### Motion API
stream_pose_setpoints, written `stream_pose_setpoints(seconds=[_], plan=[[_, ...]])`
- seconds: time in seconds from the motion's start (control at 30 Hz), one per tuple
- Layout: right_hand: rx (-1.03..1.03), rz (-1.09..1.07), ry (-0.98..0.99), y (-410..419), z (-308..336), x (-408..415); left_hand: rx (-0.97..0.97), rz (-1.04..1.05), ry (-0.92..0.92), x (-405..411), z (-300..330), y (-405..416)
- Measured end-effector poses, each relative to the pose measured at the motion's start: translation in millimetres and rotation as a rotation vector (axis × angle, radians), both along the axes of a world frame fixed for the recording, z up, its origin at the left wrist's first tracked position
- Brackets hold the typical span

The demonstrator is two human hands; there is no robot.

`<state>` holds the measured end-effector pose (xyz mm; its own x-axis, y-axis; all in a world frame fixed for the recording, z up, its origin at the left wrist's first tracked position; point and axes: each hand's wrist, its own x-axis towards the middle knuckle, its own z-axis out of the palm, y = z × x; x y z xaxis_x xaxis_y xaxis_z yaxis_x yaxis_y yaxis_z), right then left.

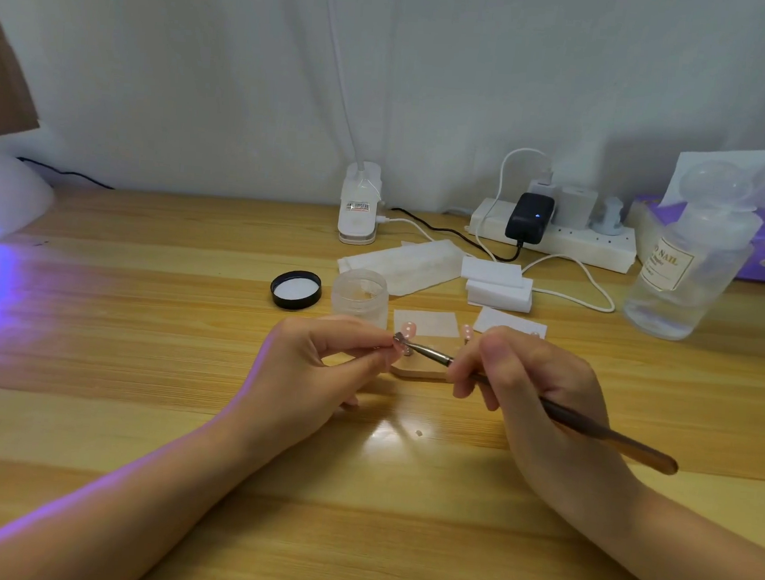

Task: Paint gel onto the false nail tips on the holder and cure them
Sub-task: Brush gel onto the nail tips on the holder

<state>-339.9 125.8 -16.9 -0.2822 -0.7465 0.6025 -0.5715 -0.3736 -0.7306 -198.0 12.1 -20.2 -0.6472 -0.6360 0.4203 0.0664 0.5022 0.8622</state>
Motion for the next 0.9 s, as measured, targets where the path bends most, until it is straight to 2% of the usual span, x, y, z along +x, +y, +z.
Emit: stream_pose_setpoints(seconds=[0.2,0.4,0.47,0.67,0.9], plan=[[-0.055,0.054,-0.124,3.8,-1.6,-1.3,-0.010,0.010,-0.020,0.2,-0.8,-0.7],[-0.020,-0.061,0.037,-2.4,0.2,0.8,0.010,0.007,-0.028,0.4,-1.4,-0.9],[-0.016,-0.048,0.038,-2.6,-0.2,0.7,0.013,0.008,-0.030,0.6,-1.2,-0.4],[-0.074,0.057,-0.173,3.8,-1.6,-0.8,0.003,0.032,-0.051,1.3,-1.3,-1.0],[-0.034,-0.040,0.050,-2.3,0.3,0.6,-0.027,0.051,-0.082,1.7,-1.7,-1.7]])
